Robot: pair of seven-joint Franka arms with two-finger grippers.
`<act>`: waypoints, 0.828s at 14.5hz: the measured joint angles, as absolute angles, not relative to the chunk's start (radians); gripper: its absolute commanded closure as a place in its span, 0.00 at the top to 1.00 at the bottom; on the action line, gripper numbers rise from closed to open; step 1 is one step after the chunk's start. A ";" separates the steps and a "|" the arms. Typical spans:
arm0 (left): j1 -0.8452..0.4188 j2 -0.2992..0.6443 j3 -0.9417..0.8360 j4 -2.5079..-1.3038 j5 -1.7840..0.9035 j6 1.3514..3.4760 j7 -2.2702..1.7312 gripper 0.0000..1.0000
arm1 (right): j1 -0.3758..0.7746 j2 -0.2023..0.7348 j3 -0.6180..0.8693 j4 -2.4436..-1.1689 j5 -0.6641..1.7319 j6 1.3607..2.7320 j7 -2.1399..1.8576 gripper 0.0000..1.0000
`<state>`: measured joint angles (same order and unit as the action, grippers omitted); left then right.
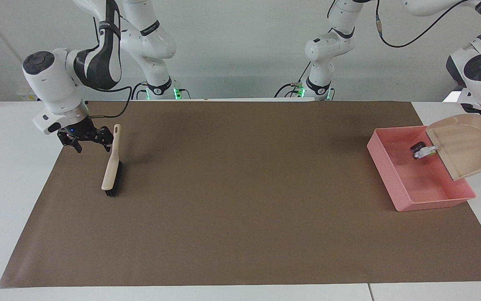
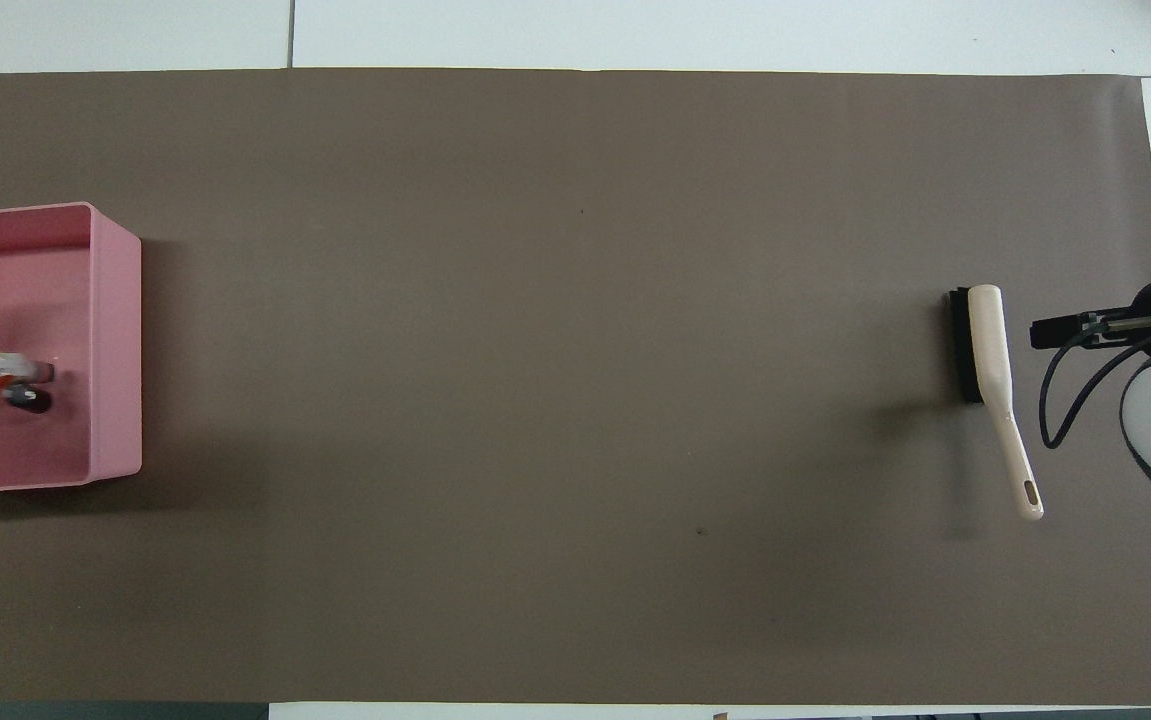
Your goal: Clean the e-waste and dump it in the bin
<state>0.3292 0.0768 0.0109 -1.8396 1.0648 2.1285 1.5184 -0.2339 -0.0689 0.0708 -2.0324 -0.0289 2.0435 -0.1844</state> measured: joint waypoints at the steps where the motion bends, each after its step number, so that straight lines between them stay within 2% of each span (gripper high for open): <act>1: 0.313 0.071 0.011 -1.840 1.104 2.104 1.497 0.00 | -0.222 -0.071 0.073 -1.975 -0.030 1.980 -0.130 1.00; 7: 0.241 0.042 0.010 -1.841 1.293 2.014 1.418 0.00 | -0.201 -0.048 0.075 -1.631 -0.030 1.582 0.027 1.00; 12: 0.236 0.029 0.008 -1.842 1.370 2.010 1.421 0.02 | -0.173 -0.007 0.076 -1.597 -0.030 1.543 0.073 1.00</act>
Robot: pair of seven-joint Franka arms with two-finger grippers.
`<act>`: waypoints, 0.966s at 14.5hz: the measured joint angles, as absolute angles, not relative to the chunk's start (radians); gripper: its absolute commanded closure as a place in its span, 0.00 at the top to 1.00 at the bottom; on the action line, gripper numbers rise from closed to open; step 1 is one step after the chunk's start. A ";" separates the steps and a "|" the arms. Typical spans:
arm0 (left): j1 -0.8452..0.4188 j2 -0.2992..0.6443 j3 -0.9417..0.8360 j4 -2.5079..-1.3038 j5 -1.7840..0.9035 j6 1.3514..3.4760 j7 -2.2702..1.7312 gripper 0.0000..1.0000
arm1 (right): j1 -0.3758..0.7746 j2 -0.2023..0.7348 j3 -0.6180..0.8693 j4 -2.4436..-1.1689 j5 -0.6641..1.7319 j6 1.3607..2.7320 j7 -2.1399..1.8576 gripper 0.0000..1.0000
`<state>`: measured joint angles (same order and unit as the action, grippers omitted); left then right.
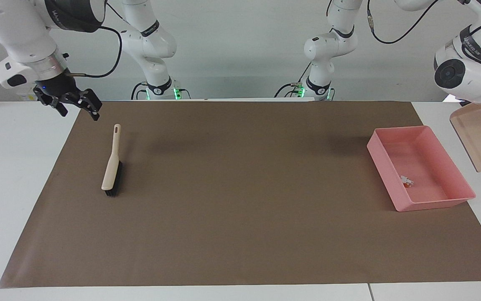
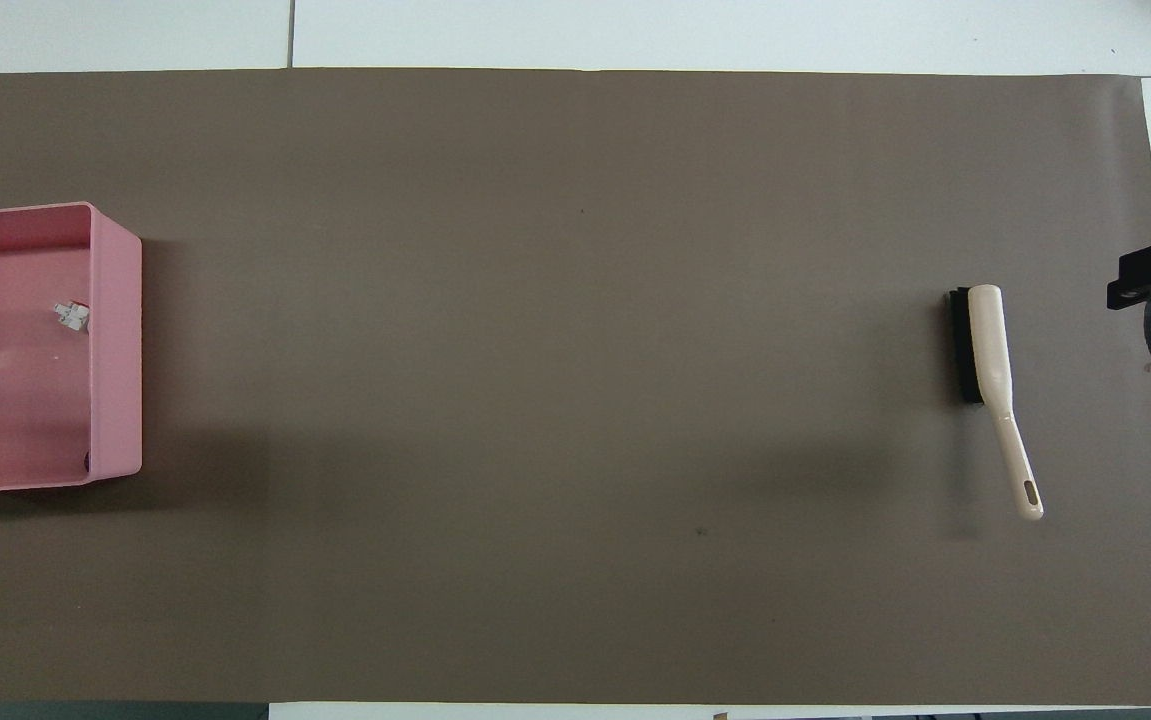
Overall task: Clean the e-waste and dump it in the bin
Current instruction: 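Bring the emptied dustpan back onto the table with the left gripper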
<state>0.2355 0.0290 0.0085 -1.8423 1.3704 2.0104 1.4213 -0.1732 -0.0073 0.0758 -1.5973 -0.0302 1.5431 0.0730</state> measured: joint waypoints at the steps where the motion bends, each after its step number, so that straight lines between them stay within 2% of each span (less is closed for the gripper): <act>1: 0.234 0.022 0.007 -1.842 1.370 2.010 1.434 0.03 | -0.172 -0.005 0.076 -1.596 -0.030 1.534 0.074 1.00; 4: 0.228 -0.005 0.004 -1.842 1.258 2.010 1.498 0.03 | -0.160 -0.005 0.072 -1.591 -0.030 1.511 0.074 1.00; 8: 0.198 -0.015 0.000 -1.843 1.019 2.010 1.558 0.03 | -0.002 -0.005 -0.065 -1.585 -0.030 1.491 0.077 1.00; 14: 0.115 -0.026 -0.004 -1.891 0.648 1.956 1.593 0.03 | 0.015 -0.016 -0.084 -1.592 -0.030 1.473 0.077 1.00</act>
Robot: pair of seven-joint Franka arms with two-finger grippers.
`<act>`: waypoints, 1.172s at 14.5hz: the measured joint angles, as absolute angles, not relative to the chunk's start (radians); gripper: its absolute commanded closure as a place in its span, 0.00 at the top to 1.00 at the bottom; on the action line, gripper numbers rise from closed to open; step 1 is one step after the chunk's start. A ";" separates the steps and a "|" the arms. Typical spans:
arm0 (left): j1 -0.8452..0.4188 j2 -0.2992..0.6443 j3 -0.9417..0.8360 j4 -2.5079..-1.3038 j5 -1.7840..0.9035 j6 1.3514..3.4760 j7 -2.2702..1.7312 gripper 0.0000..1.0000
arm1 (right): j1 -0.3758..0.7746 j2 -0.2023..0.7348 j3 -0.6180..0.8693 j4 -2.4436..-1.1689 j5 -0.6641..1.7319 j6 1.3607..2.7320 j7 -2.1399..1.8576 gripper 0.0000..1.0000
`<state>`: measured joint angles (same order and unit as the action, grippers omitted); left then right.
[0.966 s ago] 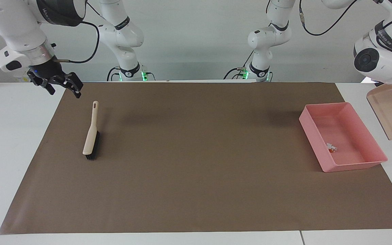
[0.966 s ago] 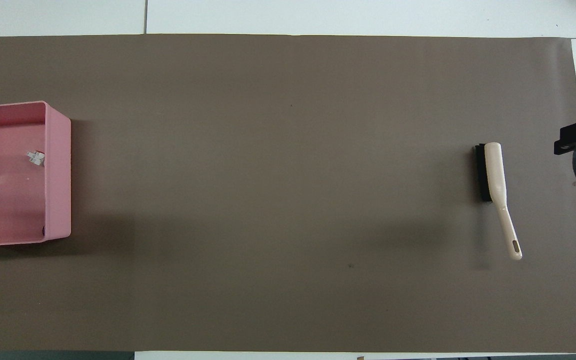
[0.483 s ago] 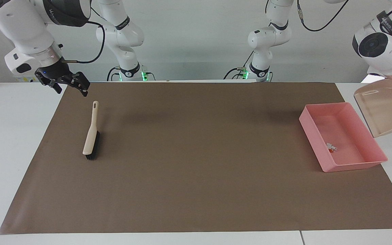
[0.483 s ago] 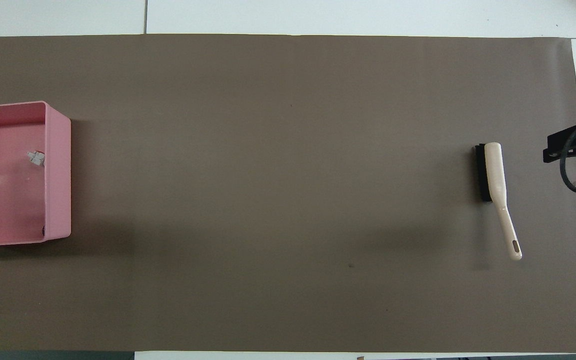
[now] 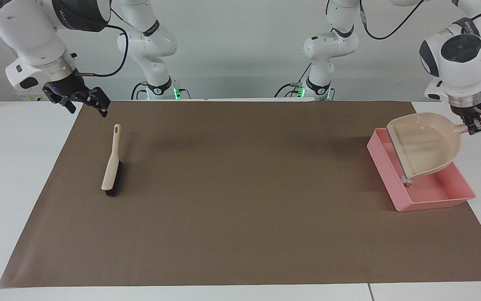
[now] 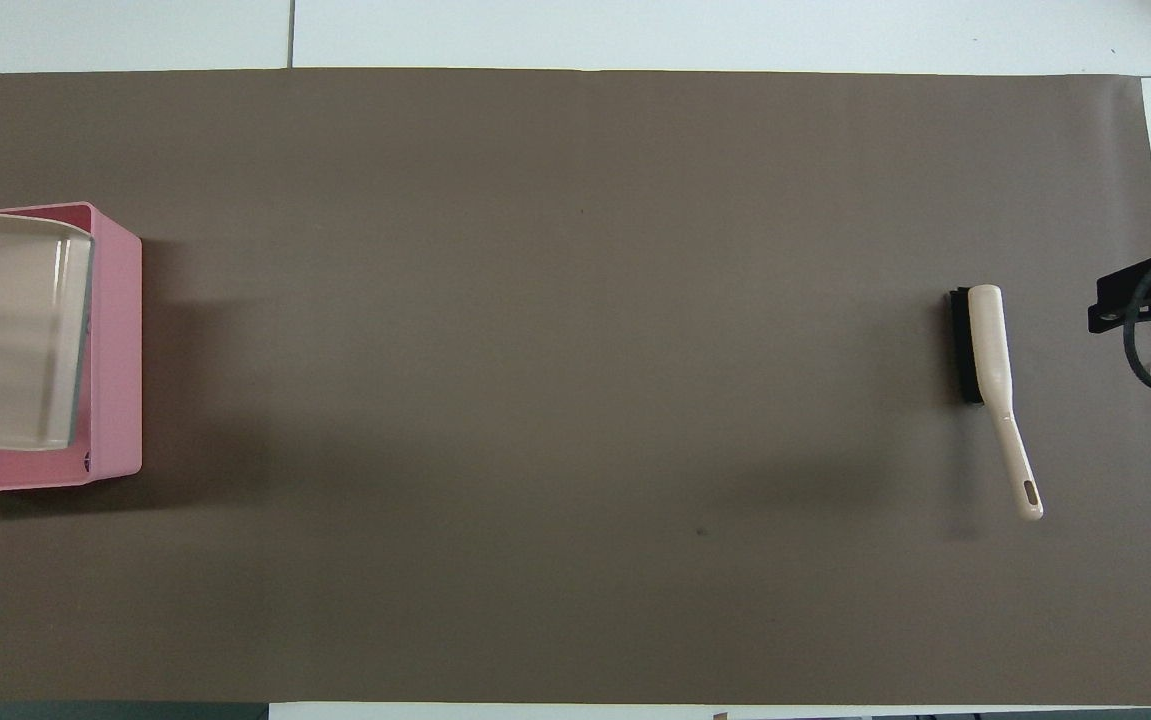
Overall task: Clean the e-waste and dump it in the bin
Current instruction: 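Bring the emptied dustpan back onto the table with the left gripper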
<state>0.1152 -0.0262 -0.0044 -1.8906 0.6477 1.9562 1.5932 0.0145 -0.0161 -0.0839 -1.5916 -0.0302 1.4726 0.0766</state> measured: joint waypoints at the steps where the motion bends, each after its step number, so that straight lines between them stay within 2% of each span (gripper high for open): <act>1: 0.091 -0.036 -0.006 -1.925 0.617 1.956 1.593 0.03 | 0.019 -0.020 -0.084 -1.595 -0.030 1.472 0.077 1.00; 5: -0.084 -0.065 -0.013 -2.074 0.539 1.959 1.480 0.03 | 0.025 -0.028 -0.084 -1.600 -0.030 1.472 0.068 1.00; 9: -0.257 -0.062 -0.017 -2.191 0.510 2.050 1.297 0.02 | 0.025 -0.028 -0.081 -1.598 -0.030 1.480 0.032 1.00; 13: -0.362 -0.012 -0.016 -2.231 0.505 2.120 1.121 0.02 | 0.025 -0.028 -0.079 -1.589 -0.033 1.490 0.028 1.00; 17: -0.386 0.047 -0.014 -2.232 0.476 2.182 1.063 0.01 | 0.045 -0.025 -0.077 -1.554 -0.033 1.461 0.026 1.00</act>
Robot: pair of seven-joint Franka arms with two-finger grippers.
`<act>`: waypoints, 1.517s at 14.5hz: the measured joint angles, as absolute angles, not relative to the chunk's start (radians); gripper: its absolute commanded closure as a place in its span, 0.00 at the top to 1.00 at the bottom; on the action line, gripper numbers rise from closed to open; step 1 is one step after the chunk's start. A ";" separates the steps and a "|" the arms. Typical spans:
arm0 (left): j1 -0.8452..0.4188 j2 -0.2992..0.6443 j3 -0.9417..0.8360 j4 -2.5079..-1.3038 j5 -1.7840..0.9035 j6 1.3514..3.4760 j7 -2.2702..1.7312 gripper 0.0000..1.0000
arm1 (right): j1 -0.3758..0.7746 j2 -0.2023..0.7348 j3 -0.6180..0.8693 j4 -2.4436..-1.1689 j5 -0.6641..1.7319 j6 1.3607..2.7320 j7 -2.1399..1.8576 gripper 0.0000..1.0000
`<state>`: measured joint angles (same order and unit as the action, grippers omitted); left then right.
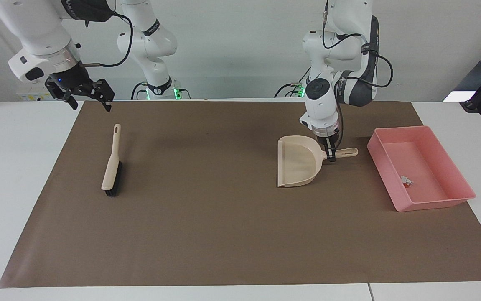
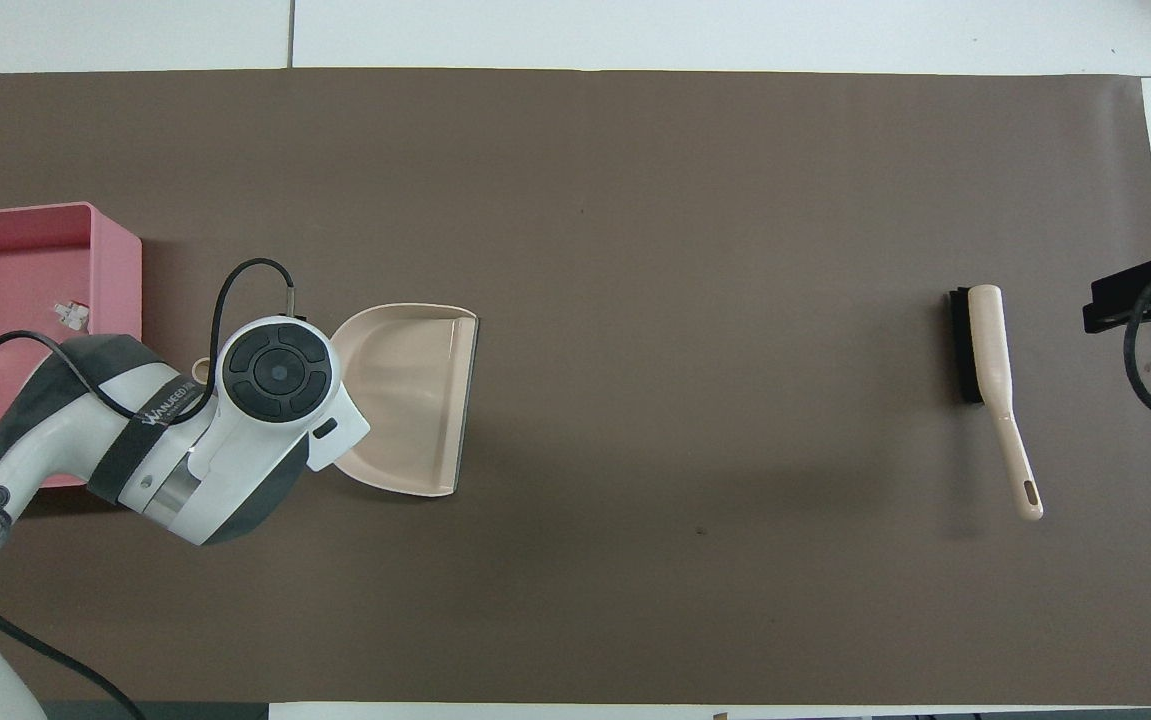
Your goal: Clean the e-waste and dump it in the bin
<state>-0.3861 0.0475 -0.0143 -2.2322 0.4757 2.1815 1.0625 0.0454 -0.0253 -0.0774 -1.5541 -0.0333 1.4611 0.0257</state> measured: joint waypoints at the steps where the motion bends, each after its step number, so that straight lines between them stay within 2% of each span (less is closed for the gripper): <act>1: -0.386 0.055 -0.014 -2.232 0.472 2.188 1.061 0.05 | 0.048 -0.024 -0.077 -1.551 -0.033 1.461 0.026 1.00; 2: -0.386 0.060 -0.013 -2.233 0.471 2.191 1.060 0.16 | 0.048 -0.022 -0.077 -1.550 -0.033 1.461 0.026 1.00; 5: -0.388 0.063 -0.012 -2.235 0.470 2.193 1.058 0.70 | 0.048 -0.016 -0.077 -1.546 -0.033 1.461 0.026 1.00; 6: -0.392 0.063 -0.013 -2.238 0.469 2.193 1.055 0.96 | 0.048 -0.016 -0.078 -1.546 -0.033 1.461 0.026 1.00; 7: -0.396 0.062 -0.013 -2.238 0.469 2.192 1.050 0.99 | 0.048 -0.016 -0.078 -1.546 -0.033 1.461 0.026 1.00; 11: -0.373 0.011 0.001 -2.236 0.462 2.135 0.997 0.99 | 0.048 -0.015 -0.078 -1.546 -0.033 1.466 0.026 1.00; 16: -0.246 -0.090 0.015 -2.229 0.374 2.064 0.736 0.99 | 0.048 -0.013 -0.078 -1.546 -0.033 1.471 0.026 1.00; 22: -0.083 -0.147 0.022 -2.221 0.189 2.023 0.362 0.99 | 0.048 -0.013 -0.078 -1.546 -0.033 1.471 0.026 1.00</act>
